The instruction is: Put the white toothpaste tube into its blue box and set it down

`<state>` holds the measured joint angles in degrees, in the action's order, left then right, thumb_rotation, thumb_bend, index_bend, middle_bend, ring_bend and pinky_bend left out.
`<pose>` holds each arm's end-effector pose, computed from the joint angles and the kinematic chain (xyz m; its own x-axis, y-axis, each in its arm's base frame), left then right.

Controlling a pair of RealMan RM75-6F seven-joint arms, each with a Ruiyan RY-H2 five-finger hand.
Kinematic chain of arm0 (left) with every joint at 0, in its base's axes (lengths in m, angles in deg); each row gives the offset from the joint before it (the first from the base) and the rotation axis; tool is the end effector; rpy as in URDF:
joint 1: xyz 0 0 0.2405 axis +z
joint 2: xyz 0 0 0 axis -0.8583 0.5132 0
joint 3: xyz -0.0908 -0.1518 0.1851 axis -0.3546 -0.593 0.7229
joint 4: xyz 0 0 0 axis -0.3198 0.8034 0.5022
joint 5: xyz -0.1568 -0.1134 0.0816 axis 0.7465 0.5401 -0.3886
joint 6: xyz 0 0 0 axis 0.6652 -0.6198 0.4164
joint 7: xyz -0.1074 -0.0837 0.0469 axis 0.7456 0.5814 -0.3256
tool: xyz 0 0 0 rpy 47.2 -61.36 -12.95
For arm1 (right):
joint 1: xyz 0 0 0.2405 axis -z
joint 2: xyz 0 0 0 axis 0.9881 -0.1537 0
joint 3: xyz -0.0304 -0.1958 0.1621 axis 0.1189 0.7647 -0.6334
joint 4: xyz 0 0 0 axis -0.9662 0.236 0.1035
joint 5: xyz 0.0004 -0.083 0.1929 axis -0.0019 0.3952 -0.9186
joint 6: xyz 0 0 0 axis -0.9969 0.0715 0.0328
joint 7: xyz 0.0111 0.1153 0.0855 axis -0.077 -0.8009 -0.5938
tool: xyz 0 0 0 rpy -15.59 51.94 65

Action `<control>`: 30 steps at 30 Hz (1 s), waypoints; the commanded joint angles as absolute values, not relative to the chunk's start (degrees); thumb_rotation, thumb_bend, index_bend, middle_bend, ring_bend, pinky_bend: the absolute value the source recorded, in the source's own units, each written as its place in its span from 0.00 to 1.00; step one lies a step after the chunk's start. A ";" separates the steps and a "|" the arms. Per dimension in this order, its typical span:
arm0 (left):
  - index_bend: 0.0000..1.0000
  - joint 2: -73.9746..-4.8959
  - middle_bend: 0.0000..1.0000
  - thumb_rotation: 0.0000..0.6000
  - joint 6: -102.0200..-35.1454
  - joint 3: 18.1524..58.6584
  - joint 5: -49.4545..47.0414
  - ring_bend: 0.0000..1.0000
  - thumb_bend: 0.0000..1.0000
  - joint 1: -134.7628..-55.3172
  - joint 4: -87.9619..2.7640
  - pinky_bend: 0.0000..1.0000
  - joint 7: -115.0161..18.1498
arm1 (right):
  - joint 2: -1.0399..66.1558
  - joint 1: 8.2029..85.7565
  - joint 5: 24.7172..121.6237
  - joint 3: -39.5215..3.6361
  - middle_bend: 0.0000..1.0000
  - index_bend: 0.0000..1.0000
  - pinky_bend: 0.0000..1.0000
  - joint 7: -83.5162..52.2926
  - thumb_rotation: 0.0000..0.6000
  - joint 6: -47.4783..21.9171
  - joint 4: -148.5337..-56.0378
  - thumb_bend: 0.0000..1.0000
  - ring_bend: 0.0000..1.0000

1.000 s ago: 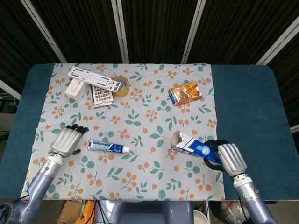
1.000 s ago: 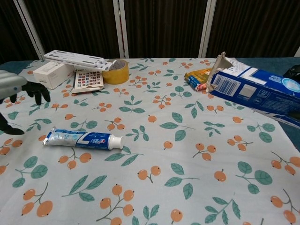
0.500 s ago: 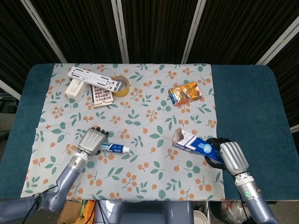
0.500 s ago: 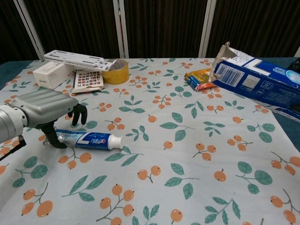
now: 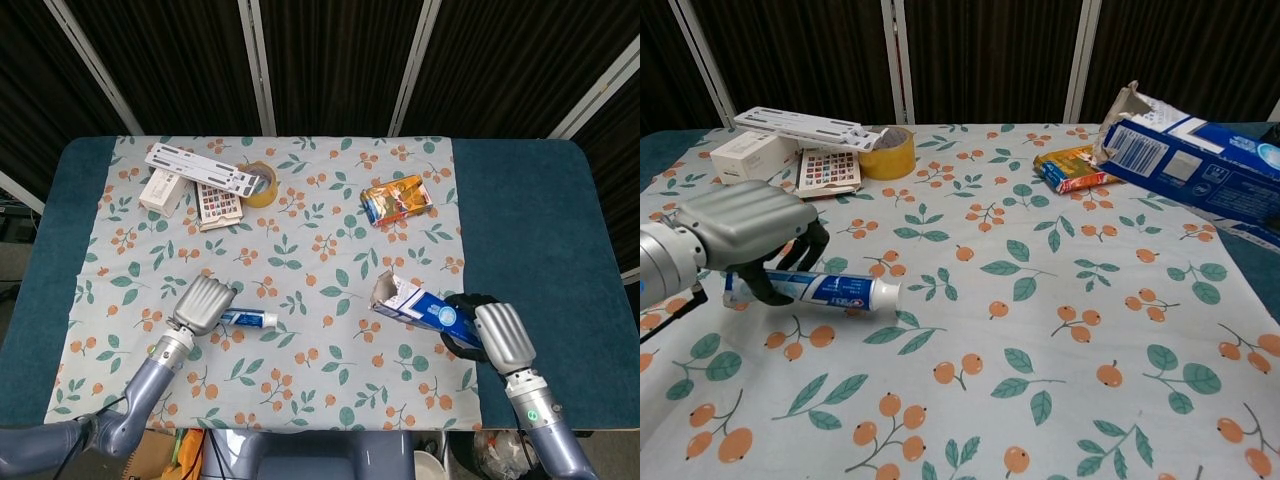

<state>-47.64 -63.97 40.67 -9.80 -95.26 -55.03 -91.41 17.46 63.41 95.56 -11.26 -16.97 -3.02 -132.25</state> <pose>-0.1707 0.3040 -0.0314 0.7543 0.0923 0.6500 0.6129 -0.4538 -0.6469 -0.2187 -0.2304 0.0974 0.1231 -0.1888 0.9743 -0.9707 -0.2270 0.0787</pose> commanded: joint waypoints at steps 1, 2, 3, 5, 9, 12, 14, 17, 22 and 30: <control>0.66 -45.16 0.71 1.00 -65.50 40.21 -12.03 0.61 0.40 -95.60 -55.97 0.67 -90.03 | 17.49 63.44 95.48 -11.31 0.49 0.43 0.42 -16.98 1.00 -3.02 -132.22 0.33 0.42; 0.66 -44.47 0.71 1.00 -65.79 40.04 -12.57 0.61 0.40 -95.73 -56.19 0.67 -89.84 | 17.50 63.45 95.44 -11.34 0.49 0.43 0.42 -16.98 1.00 -3.03 -132.22 0.33 0.42; 0.66 -42.98 0.71 1.00 -66.58 39.48 -13.76 0.61 0.40 -96.04 -56.58 0.67 -89.68 | 17.50 63.47 95.40 -11.37 0.49 0.43 0.42 -16.99 1.00 -3.03 -132.25 0.33 0.42; 0.66 -40.67 0.71 1.00 -67.17 38.81 -15.31 0.61 0.40 -96.56 -57.34 0.66 -89.32 | 17.49 63.49 95.38 -11.39 0.49 0.43 0.42 -16.98 1.00 -3.04 -132.32 0.33 0.42; 0.66 -33.73 0.70 1.00 -67.75 37.29 -21.45 0.61 0.40 -98.97 -59.09 0.66 -88.22 | 17.46 63.52 95.63 -11.23 0.49 0.43 0.42 -16.89 1.00 -3.19 -132.66 0.33 0.42; 0.66 -28.86 0.70 1.00 -68.05 35.93 -25.86 0.61 0.40 -100.97 -60.40 0.66 -86.54 | 17.51 63.52 96.09 -10.95 0.49 0.43 0.42 -16.54 1.00 -3.32 -132.91 0.33 0.42; 0.66 -26.88 0.70 1.00 -68.06 34.95 -26.87 0.61 0.40 -101.83 -61.52 0.66 -85.98 | 17.58 63.54 96.37 -10.73 0.49 0.43 0.42 -16.30 1.00 -3.42 -133.06 0.33 0.42; 0.66 -24.13 0.70 1.00 -67.28 33.16 -26.96 0.61 0.40 -103.32 -64.33 0.66 -85.93 | 17.75 63.57 96.90 -10.28 0.49 0.43 0.42 -15.80 1.00 -3.64 -133.54 0.33 0.42; 0.66 -22.90 0.71 1.00 -65.53 31.54 -25.33 0.61 0.40 -105.16 -68.63 0.66 -87.72 | 18.57 63.13 97.32 -10.43 0.49 0.43 0.42 -15.19 1.00 -4.03 -134.80 0.33 0.42; 0.67 -24.99 0.71 1.00 -62.41 30.28 -23.09 0.61 0.40 -109.06 -71.03 0.66 -93.67 | 20.07 61.53 96.39 -12.26 0.49 0.43 0.42 -14.29 1.00 -5.08 -137.21 0.33 0.42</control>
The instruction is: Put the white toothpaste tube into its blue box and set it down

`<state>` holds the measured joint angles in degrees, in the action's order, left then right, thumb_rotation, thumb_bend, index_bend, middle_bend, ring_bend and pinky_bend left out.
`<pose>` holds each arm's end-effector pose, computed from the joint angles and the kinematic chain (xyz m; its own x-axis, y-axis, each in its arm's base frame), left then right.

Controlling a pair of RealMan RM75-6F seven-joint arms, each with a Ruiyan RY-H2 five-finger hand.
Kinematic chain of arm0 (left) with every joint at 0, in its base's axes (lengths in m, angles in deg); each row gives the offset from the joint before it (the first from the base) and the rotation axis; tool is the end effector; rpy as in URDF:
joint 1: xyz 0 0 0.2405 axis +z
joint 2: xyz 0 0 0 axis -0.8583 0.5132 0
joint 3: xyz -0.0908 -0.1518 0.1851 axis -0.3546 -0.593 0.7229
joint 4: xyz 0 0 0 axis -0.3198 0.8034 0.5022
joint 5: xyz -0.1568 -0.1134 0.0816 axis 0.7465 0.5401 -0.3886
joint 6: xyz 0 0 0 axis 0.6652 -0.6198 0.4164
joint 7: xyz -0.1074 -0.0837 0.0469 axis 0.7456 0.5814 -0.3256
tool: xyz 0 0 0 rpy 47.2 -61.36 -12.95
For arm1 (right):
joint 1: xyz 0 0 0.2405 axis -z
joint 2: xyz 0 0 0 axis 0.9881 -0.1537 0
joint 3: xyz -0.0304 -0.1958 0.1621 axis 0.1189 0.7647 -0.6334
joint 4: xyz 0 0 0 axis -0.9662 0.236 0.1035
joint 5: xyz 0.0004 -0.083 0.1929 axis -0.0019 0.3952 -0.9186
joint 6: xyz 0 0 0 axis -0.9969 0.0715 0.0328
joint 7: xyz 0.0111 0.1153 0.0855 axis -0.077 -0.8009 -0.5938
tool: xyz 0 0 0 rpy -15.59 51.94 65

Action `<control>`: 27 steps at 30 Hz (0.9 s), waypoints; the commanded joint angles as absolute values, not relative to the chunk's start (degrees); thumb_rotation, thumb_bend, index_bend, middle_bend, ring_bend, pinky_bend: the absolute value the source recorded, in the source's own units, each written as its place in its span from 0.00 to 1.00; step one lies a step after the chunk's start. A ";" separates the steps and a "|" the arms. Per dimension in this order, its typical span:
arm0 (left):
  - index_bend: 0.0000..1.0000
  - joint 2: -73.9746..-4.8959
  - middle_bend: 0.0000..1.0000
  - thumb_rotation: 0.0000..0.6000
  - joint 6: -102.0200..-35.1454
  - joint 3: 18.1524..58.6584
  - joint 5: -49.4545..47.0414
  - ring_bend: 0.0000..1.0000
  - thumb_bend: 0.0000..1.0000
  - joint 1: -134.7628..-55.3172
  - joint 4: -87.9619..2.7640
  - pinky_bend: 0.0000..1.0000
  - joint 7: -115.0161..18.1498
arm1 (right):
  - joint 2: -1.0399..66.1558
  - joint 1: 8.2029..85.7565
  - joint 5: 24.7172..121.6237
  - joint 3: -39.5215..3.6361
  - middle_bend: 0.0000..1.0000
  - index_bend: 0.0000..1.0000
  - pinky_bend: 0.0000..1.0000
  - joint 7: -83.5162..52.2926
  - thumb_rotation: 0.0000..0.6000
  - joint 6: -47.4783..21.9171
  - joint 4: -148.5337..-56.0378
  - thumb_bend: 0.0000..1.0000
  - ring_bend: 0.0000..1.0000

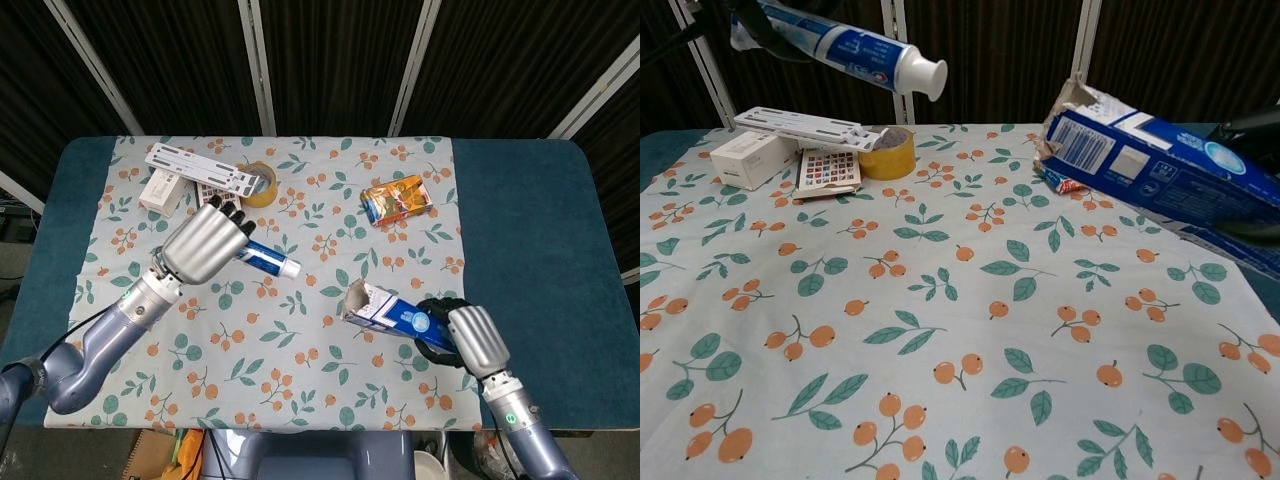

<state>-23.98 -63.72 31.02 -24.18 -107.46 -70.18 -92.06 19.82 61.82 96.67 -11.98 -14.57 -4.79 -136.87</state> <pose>-0.0490 0.3476 0.1037 0.7022 -0.4514 0.5506 0.2814 -0.5345 -0.7970 -0.1837 -0.2282 0.0816 0.0693 -0.2310 0.9705 -0.9568 -0.2908 -0.0009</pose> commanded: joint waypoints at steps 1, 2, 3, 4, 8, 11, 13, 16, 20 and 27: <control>0.67 -25.30 0.71 1.00 -62.15 30.07 -22.68 0.61 0.40 -109.47 -71.13 0.66 -94.15 | 20.13 61.42 96.19 -12.37 0.49 0.43 0.42 -14.21 1.00 -5.21 -137.28 0.33 0.42; 0.67 -25.85 0.71 1.00 -61.68 29.79 -22.10 0.61 0.40 -110.18 -71.28 0.66 -94.85 | 20.21 61.29 95.84 -12.57 0.49 0.43 0.42 -14.19 1.00 -5.37 -137.35 0.33 0.42; 0.67 -26.23 0.71 1.00 -61.35 29.65 -21.74 0.61 0.40 -110.66 -71.33 0.66 -95.36 | 20.22 61.23 95.58 -12.69 0.49 0.43 0.42 -14.26 1.00 -5.45 -137.39 0.33 0.42; 0.67 -26.59 0.71 1.00 -61.07 29.56 -21.38 0.61 0.40 -111.06 -71.32 0.66 -95.87 | 20.19 61.20 95.34 -12.78 0.49 0.43 0.42 -14.37 1.00 -5.51 -137.44 0.33 0.42; 0.67 -28.62 0.71 1.00 -60.75 29.09 -19.49 0.61 0.40 -112.60 -71.34 0.66 -97.89 | 19.72 61.32 94.24 -12.99 0.49 0.43 0.42 -15.41 1.00 -5.72 -137.85 0.33 0.42; 0.67 -29.97 0.71 1.00 -60.89 28.91 -18.43 0.61 0.40 -113.46 -71.55 0.66 -99.00 | 19.37 61.31 93.75 -13.07 0.49 0.43 0.42 -15.96 1.00 -5.96 -138.10 0.33 0.42; 0.67 -30.69 0.71 1.00 -60.84 28.95 -18.00 0.61 0.40 -114.13 -71.63 0.66 -100.13 | 19.22 61.28 93.65 -13.11 0.49 0.43 0.42 -16.11 1.00 -6.04 -138.17 0.33 0.42; 0.67 -31.70 0.71 1.00 -60.96 28.97 -17.76 0.61 0.40 -115.07 -71.65 0.66 -101.52 | 19.15 61.30 93.70 -13.02 0.49 0.43 0.42 -16.17 1.00 -6.05 -138.32 0.33 0.42; 0.67 -33.05 0.71 1.00 -61.00 28.87 -17.19 0.61 0.40 -116.43 -71.52 0.66 -103.30 | 19.10 61.40 93.99 -12.79 0.49 0.43 0.42 -16.09 1.00 -5.95 -138.50 0.33 0.42; 0.67 -34.46 0.71 1.00 -59.46 28.85 -16.46 0.61 0.40 -119.25 -70.75 0.66 -106.69 | 19.06 61.49 94.38 -12.64 0.49 0.43 0.42 -16.24 1.00 -5.74 -138.78 0.33 0.42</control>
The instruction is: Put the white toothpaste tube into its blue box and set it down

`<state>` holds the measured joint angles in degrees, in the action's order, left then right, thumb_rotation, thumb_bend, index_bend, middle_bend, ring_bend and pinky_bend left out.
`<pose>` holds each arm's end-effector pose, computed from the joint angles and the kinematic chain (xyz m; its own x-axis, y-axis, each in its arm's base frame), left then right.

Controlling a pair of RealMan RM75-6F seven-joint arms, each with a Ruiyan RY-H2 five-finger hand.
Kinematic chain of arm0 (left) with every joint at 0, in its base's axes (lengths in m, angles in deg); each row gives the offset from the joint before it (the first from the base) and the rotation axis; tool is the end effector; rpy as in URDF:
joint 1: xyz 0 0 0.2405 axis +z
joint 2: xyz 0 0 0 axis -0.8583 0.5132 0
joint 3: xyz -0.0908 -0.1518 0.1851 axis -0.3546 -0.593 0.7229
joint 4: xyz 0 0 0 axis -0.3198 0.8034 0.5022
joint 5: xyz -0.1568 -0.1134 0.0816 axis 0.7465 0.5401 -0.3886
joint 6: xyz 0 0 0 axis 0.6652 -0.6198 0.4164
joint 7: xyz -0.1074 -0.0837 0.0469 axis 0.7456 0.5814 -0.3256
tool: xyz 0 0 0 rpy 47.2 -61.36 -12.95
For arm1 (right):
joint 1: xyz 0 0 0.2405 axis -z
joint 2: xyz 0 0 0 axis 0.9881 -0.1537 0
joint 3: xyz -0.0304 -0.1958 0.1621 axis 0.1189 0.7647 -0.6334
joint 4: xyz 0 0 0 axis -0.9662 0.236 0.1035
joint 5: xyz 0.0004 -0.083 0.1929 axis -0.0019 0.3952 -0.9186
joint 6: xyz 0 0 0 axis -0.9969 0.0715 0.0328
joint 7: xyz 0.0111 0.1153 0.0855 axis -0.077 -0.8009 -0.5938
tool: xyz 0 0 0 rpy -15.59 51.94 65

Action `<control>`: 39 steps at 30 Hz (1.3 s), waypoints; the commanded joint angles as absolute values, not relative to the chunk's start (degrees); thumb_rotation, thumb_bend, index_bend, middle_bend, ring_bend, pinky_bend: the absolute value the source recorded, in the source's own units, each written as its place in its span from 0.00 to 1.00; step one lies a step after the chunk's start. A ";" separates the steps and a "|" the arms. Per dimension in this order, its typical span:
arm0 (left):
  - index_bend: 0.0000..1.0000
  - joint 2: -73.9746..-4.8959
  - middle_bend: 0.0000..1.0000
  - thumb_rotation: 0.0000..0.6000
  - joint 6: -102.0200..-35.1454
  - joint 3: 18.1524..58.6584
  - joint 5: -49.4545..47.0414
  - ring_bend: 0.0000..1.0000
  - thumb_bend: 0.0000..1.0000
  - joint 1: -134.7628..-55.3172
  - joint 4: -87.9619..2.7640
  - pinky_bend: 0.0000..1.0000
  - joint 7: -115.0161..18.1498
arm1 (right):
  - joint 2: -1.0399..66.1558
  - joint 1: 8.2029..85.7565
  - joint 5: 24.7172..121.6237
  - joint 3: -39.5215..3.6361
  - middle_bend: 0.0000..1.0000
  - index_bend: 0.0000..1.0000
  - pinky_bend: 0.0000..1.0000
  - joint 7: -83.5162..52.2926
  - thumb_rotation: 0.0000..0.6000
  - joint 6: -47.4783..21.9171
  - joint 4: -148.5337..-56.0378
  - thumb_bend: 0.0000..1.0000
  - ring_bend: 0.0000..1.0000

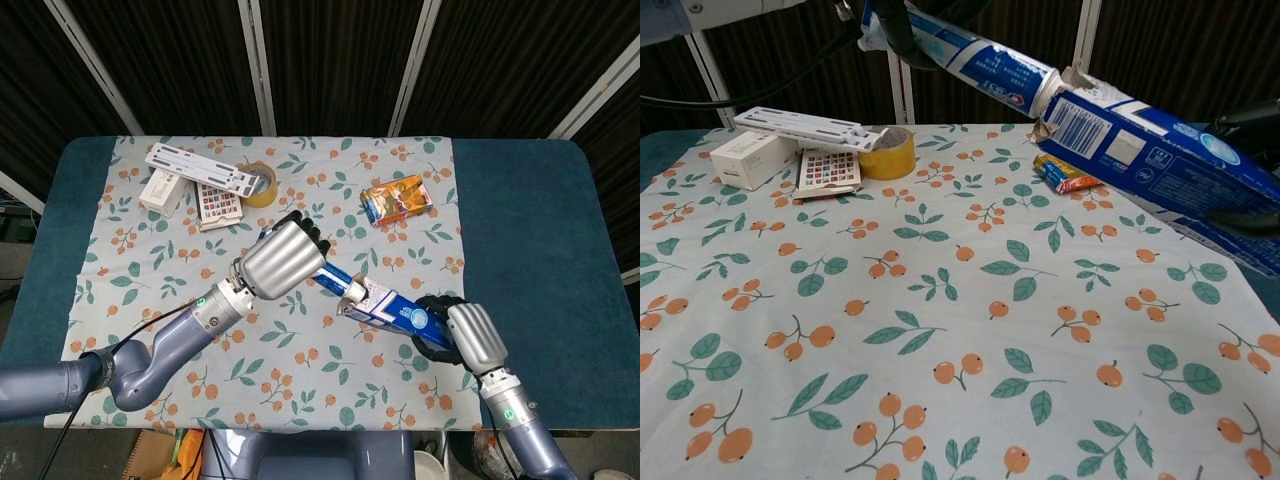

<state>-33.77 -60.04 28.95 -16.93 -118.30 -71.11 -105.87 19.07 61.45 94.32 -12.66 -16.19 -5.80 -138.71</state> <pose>0.0305 0.3367 0.0534 0.6524 -0.5344 0.5374 0.1698 -0.5880 -0.7909 -0.1805 -0.2305 0.0837 0.0167 -0.2542 0.9670 -0.9651 -0.2567 -0.0508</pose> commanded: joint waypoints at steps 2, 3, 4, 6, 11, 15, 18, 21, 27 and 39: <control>0.67 -35.14 0.71 1.00 -59.10 28.71 -16.41 0.61 0.40 -120.27 -70.25 0.66 -107.72 | 19.04 61.54 94.44 -12.70 0.49 0.43 0.42 -16.33 1.00 -5.56 -138.84 0.33 0.42; 0.67 -35.44 0.71 1.00 -58.86 28.64 -16.49 0.61 0.40 -120.84 -69.90 0.66 -108.30 | 19.02 61.56 94.45 -12.77 0.49 0.43 0.42 -16.44 1.00 -5.46 -138.87 0.33 0.42; 0.67 -35.73 0.71 1.00 -58.60 28.59 -16.57 0.61 0.40 -121.40 -69.57 0.66 -108.81 | 18.99 61.58 94.46 -12.82 0.49 0.43 0.42 -16.59 1.00 -5.36 -138.90 0.33 0.42; 0.67 -36.57 0.70 1.00 -58.00 28.45 -16.58 0.61 0.40 -122.66 -69.12 0.66 -109.48 | 18.87 61.67 94.45 -13.04 0.49 0.43 0.42 -17.07 1.00 -5.03 -139.11 0.33 0.42; 0.63 -37.61 0.64 1.00 -56.61 28.95 -20.32 0.55 0.39 -125.95 -67.56 0.63 -111.81 | 18.48 61.84 93.61 -13.71 0.49 0.43 0.42 -19.15 1.00 -4.69 -139.97 0.33 0.42; 0.49 -38.96 0.46 1.00 -57.14 28.98 -25.72 0.38 0.29 -128.72 -65.06 0.48 -113.85 | 18.09 61.99 92.27 -14.43 0.49 0.43 0.42 -22.13 1.00 -4.70 -141.35 0.33 0.42; 0.33 -40.91 0.28 1.00 -58.72 28.45 -28.36 0.24 0.15 -130.13 -64.03 0.33 -114.53 | 18.17 62.40 92.49 -15.13 0.49 0.43 0.42 -24.53 1.00 -3.50 -141.79 0.33 0.42; 0.26 -42.25 0.20 1.00 -60.71 28.06 -31.27 0.17 0.07 -131.14 -63.08 0.26 -114.82 | 18.66 62.99 93.22 -15.84 0.49 0.43 0.42 -26.76 1.00 -1.61 -141.67 0.33 0.42; 0.21 -42.39 0.16 1.00 -63.13 27.36 -33.81 0.16 0.04 -131.56 -62.53 0.25 -113.26 | 20.66 64.29 92.30 -17.89 0.49 0.43 0.42 -34.24 1.00 1.83 -142.10 0.33 0.42; 0.17 -40.04 0.15 1.00 -68.68 25.25 -36.71 0.14 0.00 -130.58 -64.32 0.23 -105.76 | 22.65 65.99 87.46 -22.80 0.49 0.43 0.42 -47.33 1.00 5.18 -143.31 0.33 0.42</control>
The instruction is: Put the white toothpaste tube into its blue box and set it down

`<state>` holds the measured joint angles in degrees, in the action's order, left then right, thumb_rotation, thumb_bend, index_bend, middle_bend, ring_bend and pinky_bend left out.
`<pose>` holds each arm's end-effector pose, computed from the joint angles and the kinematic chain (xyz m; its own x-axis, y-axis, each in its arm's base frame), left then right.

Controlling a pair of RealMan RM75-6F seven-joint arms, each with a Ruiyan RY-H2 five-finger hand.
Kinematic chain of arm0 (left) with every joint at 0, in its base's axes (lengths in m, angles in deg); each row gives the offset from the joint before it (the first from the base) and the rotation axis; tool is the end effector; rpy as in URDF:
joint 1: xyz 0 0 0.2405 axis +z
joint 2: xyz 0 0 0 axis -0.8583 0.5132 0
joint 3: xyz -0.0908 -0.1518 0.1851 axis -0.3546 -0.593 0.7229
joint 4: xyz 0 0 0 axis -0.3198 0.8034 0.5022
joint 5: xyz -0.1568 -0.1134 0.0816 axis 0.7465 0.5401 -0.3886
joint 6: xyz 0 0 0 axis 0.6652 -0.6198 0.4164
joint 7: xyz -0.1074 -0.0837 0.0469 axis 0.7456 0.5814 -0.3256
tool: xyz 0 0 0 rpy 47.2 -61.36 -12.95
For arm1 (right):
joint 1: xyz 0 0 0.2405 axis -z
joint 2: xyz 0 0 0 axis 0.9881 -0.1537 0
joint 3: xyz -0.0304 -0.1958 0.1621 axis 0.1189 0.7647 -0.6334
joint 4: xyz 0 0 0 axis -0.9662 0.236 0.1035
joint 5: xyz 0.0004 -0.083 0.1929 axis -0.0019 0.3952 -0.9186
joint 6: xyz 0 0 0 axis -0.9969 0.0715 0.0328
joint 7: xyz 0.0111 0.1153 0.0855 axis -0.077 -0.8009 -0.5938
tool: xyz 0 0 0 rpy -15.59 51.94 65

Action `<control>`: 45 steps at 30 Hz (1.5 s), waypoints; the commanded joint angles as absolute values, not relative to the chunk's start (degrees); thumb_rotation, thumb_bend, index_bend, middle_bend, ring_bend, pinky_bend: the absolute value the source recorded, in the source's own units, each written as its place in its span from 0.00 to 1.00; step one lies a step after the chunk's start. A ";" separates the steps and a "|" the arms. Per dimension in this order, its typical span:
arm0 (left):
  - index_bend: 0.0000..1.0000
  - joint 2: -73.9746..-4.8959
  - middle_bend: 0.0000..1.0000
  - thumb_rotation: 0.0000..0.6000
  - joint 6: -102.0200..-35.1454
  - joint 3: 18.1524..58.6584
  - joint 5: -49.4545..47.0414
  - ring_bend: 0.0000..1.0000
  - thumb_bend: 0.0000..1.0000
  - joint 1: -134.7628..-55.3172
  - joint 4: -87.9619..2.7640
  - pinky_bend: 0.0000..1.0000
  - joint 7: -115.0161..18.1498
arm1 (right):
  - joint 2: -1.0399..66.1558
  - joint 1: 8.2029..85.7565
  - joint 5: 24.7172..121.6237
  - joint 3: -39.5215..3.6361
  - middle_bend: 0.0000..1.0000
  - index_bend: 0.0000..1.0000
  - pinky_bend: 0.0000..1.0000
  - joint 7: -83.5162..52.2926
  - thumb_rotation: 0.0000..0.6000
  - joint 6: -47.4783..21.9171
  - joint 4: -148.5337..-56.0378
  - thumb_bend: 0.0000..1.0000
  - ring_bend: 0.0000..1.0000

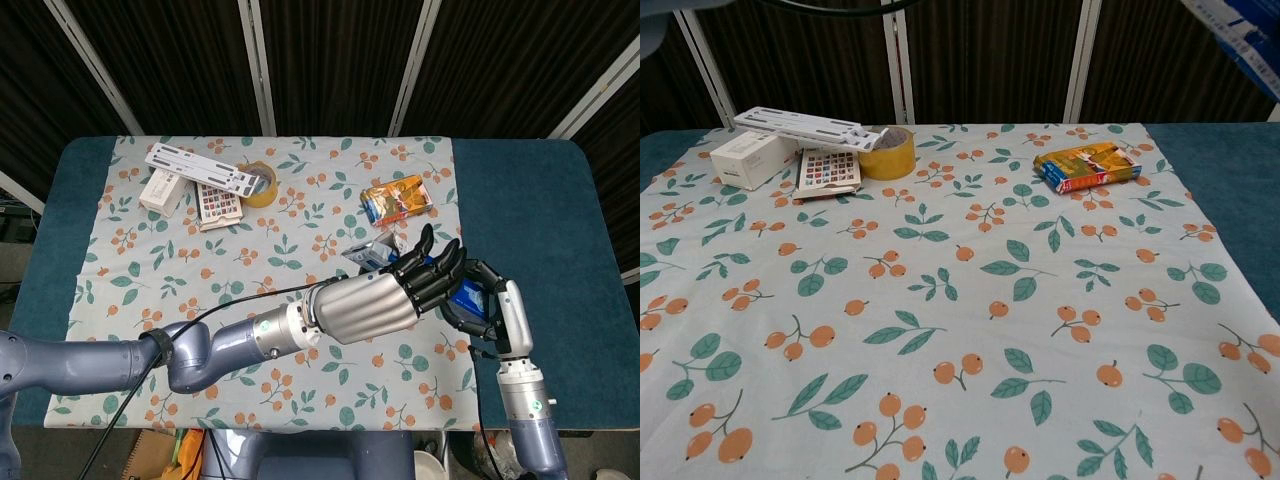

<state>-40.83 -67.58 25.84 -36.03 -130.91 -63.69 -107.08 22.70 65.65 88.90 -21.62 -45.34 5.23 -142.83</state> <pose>0.1295 0.2995 0.0527 0.2310 -0.8638 0.4478 -0.0041 -0.4611 -0.8874 -0.1699 -0.2431 0.1203 -0.6590 -0.0604 0.7497 -0.7344 -0.1632 -0.6587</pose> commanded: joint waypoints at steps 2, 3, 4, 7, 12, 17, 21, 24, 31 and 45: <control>0.17 -39.44 0.15 1.00 -69.42 24.99 -37.36 0.14 0.00 -130.40 -64.78 0.23 -104.95 | 22.37 66.02 86.95 -23.26 0.49 0.43 0.42 -48.13 1.00 4.94 -143.39 0.33 0.42; 0.17 -39.05 0.15 1.00 -69.74 24.91 -37.60 0.14 0.00 -130.25 -65.14 0.23 -104.35 | 22.19 66.05 86.86 -23.42 0.49 0.43 0.42 -48.53 1.00 4.78 -143.42 0.33 0.42; 0.17 -38.70 0.15 1.00 -69.88 24.87 -37.69 0.14 0.00 -130.10 -65.46 0.23 -104.06 | 22.08 66.08 86.82 -23.49 0.49 0.43 0.42 -48.72 1.00 4.68 -143.40 0.33 0.42; 0.17 -37.45 0.15 1.00 -70.14 24.59 -38.24 0.14 0.00 -129.82 -66.39 0.23 -103.96 | 21.98 66.17 86.72 -23.62 0.50 0.45 0.44 -49.22 1.00 4.44 -143.32 0.33 0.44; 0.17 -35.92 0.15 1.00 -70.53 23.29 -38.09 0.14 0.00 -129.63 -67.83 0.23 -103.65 | 22.38 66.30 86.82 -23.50 0.51 0.45 0.45 -49.07 1.00 4.28 -142.98 0.33 0.44; 0.17 -34.89 0.15 1.00 -70.69 22.68 -37.99 0.14 0.00 -129.36 -68.89 0.23 -103.91 | 22.31 66.57 86.40 -23.65 0.51 0.45 0.45 -50.98 1.00 3.76 -143.79 0.33 0.44; 0.17 -34.52 0.15 1.00 -72.79 22.65 -38.04 0.14 0.00 -127.89 -70.85 0.23 -103.82 | 20.75 66.85 83.23 -26.07 0.51 0.45 0.45 -55.34 1.00 2.97 -146.22 0.33 0.44; 0.17 -32.96 0.15 1.00 -75.58 23.59 -39.03 0.14 0.00 -125.19 -72.74 0.23 -103.82 | 19.09 67.18 81.15 -28.22 0.51 0.45 0.45 -57.77 1.00 2.85 -146.83 0.33 0.44; 0.17 -25.32 0.15 1.00 -85.54 28.64 -39.70 0.14 0.00 -112.54 -78.24 0.23 -101.94 | 16.10 67.80 78.07 -31.69 0.51 0.45 0.45 -62.12 1.00 1.81 -148.16 0.33 0.44; 0.17 -23.18 0.15 1.00 -101.31 46.76 -34.71 0.14 0.00 -84.89 -60.95 0.23 -82.55 | 9.92 69.92 73.64 -39.55 0.51 0.45 0.45 -72.04 1.00 1.13 -151.01 0.33 0.44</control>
